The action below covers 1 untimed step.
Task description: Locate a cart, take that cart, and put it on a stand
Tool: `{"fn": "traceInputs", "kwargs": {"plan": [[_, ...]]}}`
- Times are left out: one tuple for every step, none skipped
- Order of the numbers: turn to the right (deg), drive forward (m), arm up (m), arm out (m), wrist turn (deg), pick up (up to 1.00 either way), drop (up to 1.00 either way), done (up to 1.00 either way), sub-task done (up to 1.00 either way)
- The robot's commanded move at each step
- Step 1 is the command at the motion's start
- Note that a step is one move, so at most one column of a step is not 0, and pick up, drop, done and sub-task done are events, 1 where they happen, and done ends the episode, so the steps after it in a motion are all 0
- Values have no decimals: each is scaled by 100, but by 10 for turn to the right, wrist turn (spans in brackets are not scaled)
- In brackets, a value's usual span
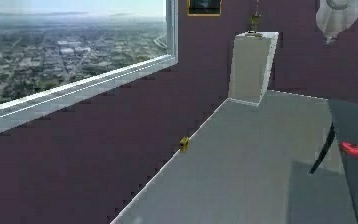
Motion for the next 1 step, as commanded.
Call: {"fn": "traceInputs", "kwargs": {"plan": [[90, 0, 0, 0, 0, 0, 0, 0, 0]]}}
